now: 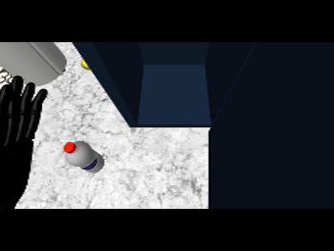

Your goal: Pick up the bottled water, place it into the cabinet and close the cabinet

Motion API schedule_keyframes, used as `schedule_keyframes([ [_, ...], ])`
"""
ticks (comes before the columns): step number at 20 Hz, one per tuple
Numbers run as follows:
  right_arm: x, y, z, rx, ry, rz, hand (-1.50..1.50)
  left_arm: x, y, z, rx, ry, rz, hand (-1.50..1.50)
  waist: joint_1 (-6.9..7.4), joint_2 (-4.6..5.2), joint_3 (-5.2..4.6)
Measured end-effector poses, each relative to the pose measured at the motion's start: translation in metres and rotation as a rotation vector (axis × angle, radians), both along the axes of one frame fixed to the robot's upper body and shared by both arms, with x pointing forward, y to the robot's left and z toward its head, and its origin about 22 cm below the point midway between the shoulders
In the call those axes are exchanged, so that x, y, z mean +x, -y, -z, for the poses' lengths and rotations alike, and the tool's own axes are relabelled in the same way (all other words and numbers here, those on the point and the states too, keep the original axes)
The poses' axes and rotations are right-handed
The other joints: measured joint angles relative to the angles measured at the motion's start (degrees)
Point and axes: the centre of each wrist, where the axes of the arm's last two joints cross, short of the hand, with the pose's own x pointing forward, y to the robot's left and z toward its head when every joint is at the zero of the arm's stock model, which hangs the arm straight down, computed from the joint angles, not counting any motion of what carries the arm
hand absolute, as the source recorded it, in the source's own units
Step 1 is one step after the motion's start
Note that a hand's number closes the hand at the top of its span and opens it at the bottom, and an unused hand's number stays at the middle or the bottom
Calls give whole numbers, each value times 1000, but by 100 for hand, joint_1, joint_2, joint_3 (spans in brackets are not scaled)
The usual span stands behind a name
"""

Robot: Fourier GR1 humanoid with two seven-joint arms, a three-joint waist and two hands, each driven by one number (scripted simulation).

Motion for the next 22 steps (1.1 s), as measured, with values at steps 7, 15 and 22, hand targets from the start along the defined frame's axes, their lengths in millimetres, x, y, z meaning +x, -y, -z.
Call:
schedule_keyframes([
  [7,-29,1,2,4,-67,-8,-150,-15,17,-3,-21,-94,162,-150,-49,-73,-27],
  [15,-72,5,-10,73,-191,-153,-150,-62,29,-20,-160,-327,307,-150,-36,-102,-30],
  [22,-82,16,-17,26,-245,-133,-150,-73,36,-26,-156,-452,299,-150,-27,-99,-33],
])
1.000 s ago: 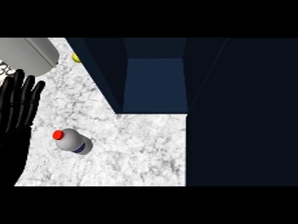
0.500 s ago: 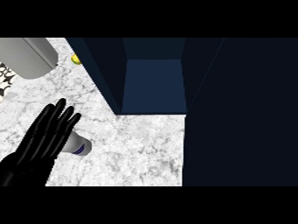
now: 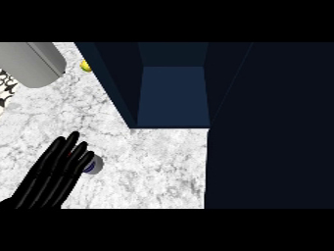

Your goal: Pick up the bottled water, place it into the cabinet and close the cabinet

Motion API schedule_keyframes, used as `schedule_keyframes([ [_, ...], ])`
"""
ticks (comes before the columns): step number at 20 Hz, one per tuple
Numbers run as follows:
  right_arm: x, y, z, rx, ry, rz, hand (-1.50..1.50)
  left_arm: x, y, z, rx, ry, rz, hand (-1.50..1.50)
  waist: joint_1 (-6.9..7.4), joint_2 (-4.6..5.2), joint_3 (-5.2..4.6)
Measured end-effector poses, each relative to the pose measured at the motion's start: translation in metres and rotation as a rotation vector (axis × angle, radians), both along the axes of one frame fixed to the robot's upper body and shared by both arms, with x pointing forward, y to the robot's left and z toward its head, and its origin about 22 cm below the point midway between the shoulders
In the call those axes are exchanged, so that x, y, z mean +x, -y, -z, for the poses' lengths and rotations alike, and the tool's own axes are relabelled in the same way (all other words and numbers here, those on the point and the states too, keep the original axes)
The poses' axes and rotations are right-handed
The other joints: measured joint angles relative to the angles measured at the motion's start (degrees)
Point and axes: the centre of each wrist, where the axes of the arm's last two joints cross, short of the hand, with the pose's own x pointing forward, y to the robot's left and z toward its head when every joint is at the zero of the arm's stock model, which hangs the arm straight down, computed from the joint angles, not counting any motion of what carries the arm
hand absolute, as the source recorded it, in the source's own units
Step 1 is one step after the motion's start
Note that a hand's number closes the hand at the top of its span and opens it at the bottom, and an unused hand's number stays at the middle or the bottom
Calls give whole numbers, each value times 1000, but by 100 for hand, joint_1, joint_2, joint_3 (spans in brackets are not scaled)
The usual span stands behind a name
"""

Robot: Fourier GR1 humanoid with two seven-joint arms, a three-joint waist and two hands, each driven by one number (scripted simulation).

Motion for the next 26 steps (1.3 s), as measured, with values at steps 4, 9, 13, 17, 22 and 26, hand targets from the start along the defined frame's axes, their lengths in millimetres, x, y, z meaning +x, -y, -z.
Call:
schedule_keyframes([
  [4,-3,2,2,-2,-12,-1,-150,-5,5,1,-7,-37,7,-150,8,-9,1],
  [9,-8,6,4,-12,-28,4,-150,-11,10,-1,-4,-63,4,-150,-1,-34,3],
  [13,-9,7,6,-6,-29,0,-150,-17,11,-5,14,-66,-16,-150,12,-34,2],
  [17,-12,6,7,4,-34,-2,-150,-20,9,-5,28,-81,-37,-150,7,-33,-1],
  [22,-16,9,10,2,-42,-1,-150,-21,5,-4,29,-80,-93,-150,-8,-35,-2],
  [26,-19,13,11,-11,-42,-1,-150,-20,-3,-3,43,-55,-158,-150,-13,-30,-6],
])
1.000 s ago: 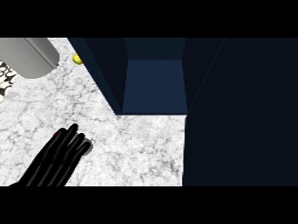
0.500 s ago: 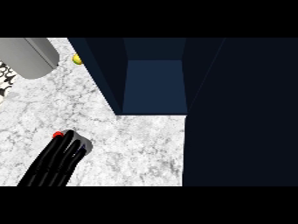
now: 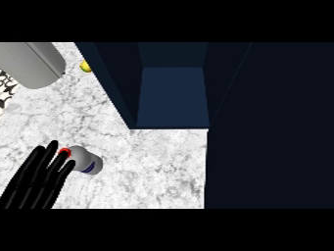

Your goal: Pick up the bottled water, place it into the cabinet and close the cabinet

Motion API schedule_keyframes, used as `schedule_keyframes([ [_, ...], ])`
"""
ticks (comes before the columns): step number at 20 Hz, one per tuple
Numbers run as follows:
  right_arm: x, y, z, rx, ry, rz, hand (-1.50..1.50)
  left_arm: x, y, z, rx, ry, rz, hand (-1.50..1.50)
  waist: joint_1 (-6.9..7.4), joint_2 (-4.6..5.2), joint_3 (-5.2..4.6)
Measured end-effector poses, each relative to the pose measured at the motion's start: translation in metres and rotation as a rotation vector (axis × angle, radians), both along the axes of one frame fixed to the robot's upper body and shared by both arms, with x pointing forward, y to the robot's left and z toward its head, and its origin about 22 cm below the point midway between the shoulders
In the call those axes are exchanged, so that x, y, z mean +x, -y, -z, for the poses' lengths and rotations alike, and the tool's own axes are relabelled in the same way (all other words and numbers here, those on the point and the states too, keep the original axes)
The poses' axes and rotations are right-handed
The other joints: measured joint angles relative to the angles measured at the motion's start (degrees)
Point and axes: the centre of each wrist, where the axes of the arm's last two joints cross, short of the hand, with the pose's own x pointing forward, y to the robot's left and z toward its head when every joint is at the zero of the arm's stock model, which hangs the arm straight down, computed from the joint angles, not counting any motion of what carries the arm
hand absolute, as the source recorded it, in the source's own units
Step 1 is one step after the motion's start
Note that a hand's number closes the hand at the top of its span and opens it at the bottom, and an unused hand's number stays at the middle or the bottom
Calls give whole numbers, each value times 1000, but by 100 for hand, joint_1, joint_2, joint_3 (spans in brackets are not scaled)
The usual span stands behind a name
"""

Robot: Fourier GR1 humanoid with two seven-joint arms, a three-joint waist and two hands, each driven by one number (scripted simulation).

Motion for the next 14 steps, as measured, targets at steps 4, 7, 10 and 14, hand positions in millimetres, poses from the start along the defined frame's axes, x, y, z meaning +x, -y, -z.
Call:
schedule_keyframes([
  [4,-5,3,2,-3,-3,3,-150,1,-13,1,44,6,-69,-150,-23,4,-4],
  [7,-8,6,3,-6,-3,12,-150,1,-22,6,79,2,-99,-150,-25,11,-6],
  [10,-9,9,5,-4,5,18,-150,3,-32,13,103,-7,-115,-150,-27,17,-7],
  [14,-14,10,7,-3,-2,1,-150,12,-48,30,87,-11,-121,-150,-68,20,-11],
])
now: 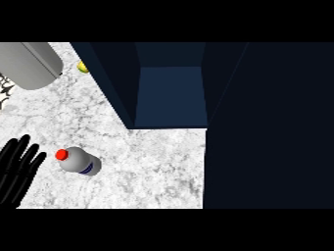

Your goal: Pick up the bottled water, place it into the cabinet and close the cabinet

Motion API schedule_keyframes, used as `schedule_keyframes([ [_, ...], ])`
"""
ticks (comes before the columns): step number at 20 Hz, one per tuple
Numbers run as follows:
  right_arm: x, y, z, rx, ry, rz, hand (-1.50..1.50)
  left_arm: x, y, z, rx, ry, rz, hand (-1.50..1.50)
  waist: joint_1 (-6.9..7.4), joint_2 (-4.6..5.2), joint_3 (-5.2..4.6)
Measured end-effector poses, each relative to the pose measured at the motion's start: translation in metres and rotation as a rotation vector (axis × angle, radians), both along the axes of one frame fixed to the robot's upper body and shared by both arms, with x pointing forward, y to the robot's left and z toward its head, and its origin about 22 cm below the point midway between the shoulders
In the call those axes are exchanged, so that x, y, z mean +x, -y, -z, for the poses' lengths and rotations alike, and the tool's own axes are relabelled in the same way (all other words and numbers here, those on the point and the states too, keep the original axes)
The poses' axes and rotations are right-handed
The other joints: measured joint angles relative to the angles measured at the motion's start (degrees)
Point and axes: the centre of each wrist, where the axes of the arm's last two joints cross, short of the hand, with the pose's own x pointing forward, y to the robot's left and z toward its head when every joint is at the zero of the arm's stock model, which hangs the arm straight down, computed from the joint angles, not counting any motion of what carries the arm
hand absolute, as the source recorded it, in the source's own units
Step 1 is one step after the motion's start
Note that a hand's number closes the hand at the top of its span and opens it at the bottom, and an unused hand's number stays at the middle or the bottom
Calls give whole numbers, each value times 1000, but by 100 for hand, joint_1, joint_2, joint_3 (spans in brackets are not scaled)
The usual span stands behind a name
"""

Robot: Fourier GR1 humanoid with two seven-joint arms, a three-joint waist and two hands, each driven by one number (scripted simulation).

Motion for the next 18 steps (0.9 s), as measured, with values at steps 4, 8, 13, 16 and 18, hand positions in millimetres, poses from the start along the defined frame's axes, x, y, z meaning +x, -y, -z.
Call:
schedule_keyframes([
  [4,-3,5,2,-13,-4,-1,-150,11,-15,18,22,-3,3,-150,-10,10,2],
  [8,-7,8,4,-12,2,-8,-150,22,-29,38,44,2,16,-150,-20,14,3],
  [13,-7,9,4,-2,6,-14,-150,40,-40,67,55,-9,19,-150,-29,27,3],
  [16,-10,12,6,-5,10,-18,-150,49,-44,82,65,-18,7,-150,-37,27,5],
  [18,-13,15,7,-7,9,-20,-150,59,-49,90,75,-22,-11,-150,-56,28,5],
])
